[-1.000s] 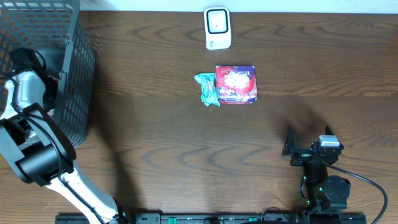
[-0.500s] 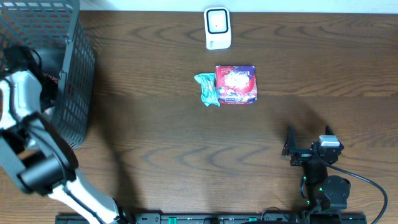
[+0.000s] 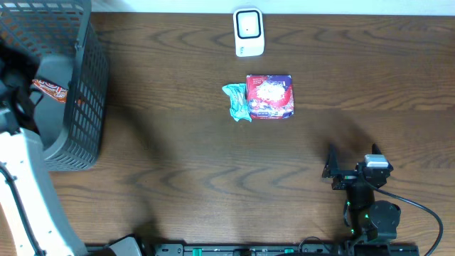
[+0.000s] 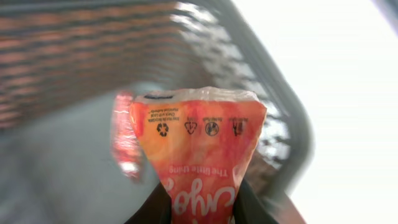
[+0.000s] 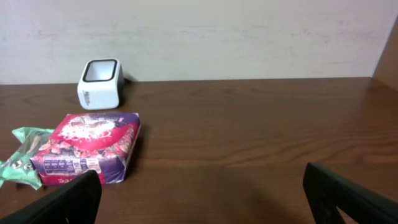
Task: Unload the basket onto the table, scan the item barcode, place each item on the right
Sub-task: 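Lift the orange pack out and carry it toward the scanner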
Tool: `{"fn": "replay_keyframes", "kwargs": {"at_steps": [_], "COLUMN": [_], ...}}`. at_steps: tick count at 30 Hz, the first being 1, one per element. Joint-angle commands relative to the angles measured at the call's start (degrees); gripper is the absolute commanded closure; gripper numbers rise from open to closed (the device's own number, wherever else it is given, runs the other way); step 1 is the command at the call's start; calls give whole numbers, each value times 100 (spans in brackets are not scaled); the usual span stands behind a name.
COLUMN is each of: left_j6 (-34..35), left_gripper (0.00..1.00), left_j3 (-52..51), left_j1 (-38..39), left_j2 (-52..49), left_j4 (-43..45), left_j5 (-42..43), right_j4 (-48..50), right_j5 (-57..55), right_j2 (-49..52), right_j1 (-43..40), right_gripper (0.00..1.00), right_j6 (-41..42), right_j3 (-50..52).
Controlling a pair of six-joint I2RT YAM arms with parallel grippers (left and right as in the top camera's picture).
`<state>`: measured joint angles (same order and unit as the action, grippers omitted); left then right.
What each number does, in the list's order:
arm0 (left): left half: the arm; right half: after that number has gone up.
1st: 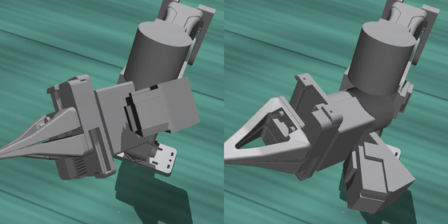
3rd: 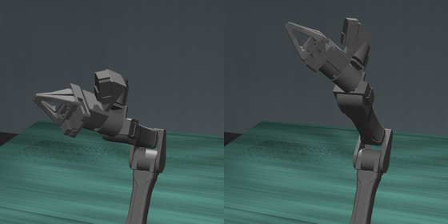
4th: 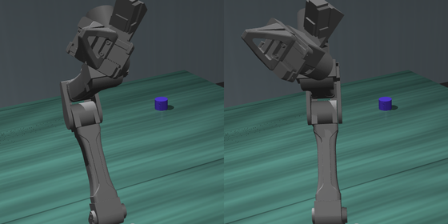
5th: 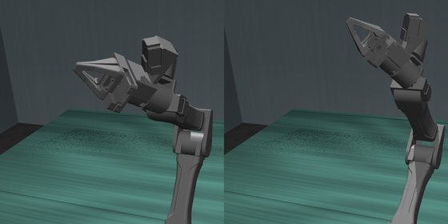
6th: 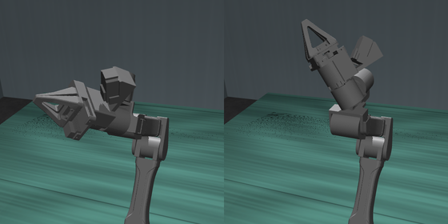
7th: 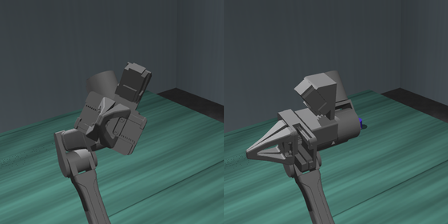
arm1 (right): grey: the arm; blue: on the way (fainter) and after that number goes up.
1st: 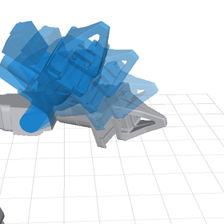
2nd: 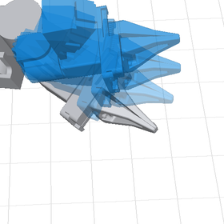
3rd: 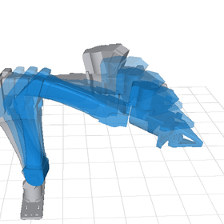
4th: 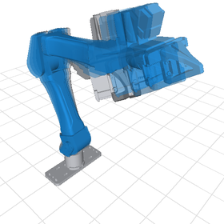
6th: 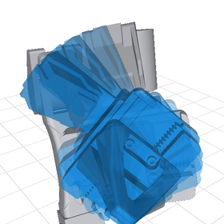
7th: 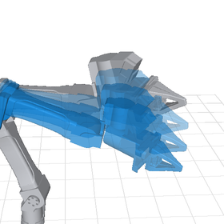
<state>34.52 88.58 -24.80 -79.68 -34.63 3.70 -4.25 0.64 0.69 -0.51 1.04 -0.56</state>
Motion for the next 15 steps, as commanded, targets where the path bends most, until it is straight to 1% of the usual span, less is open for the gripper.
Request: {"fn": "replay_keyframes", "kwargs": {"at_steps": [1, 5, 10, 15], "left_j6": [-179, -831, -1840, -2367], "left_gripper": [93, 93, 93, 93], "left_j3": [28, 26, 26, 26], "left_j1": [463, 1303, 2398, 3215], "left_j2": [129, 129, -70, -542], "left_j4": [227, 433, 564, 560], "left_j5": [859, 938, 931, 914], "right_j4": [-2, -2, -2, -2], "right_j5": [-9, -9, -9, -9], "right_j2": [-9, -9, -9, -7], "right_j1": [17, 17, 17, 17], "right_gripper": [1, 1, 1, 1], "right_j6": [81, 81, 81, 81], "right_j3": [26, 26, 24, 24]}}
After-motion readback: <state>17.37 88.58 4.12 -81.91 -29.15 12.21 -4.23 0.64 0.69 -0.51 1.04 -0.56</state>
